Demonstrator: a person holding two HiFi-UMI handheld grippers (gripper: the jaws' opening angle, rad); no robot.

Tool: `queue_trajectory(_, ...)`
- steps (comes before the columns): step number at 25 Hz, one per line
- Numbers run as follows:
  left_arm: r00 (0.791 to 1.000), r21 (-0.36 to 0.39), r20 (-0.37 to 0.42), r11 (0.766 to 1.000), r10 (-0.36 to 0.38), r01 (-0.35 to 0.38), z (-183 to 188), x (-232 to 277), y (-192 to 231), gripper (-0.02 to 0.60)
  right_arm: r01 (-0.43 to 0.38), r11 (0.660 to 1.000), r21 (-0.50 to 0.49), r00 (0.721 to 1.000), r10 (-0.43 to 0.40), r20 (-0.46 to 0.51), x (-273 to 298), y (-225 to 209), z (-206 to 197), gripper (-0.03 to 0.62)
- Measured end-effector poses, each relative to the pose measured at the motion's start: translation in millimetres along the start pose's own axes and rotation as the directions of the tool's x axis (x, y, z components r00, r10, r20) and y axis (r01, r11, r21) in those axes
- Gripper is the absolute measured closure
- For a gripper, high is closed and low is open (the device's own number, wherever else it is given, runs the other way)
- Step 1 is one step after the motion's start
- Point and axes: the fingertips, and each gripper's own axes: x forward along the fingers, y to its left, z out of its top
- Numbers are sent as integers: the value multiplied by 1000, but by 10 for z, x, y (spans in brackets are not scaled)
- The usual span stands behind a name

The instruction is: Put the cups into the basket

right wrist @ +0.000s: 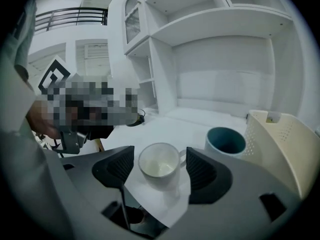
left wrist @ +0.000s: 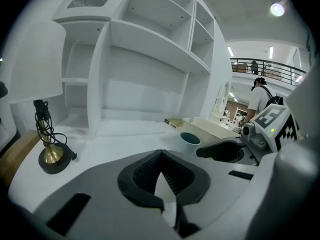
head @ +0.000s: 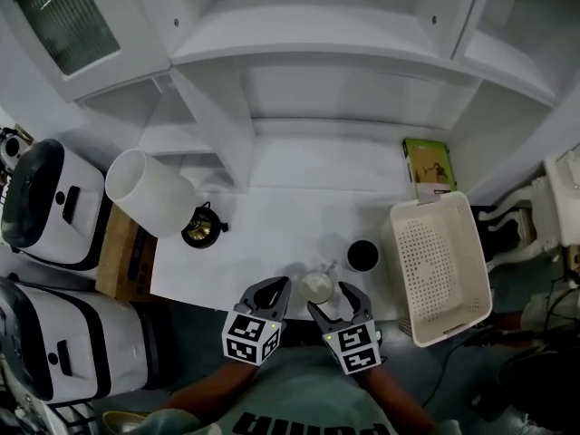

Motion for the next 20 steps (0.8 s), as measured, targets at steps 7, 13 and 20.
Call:
queue_trajectory(7, 997, 44, -50, 997, -67, 69, -27, 189, 130, 575, 19, 1000, 11, 999, -19, -47, 238, 61, -83, 226)
queue_trajectory(13, 987, 77, -92, 987, -134, 141, -81, 321, 164, 575, 83, 997, 6, 993, -82, -88, 393, 40, -177, 214)
queue_trajectory(20, 976, 108, -125, 976, -177, 190, -172, 455, 198, 575, 131, 991, -1, 983, -130, -132, 514, -7, -286, 207)
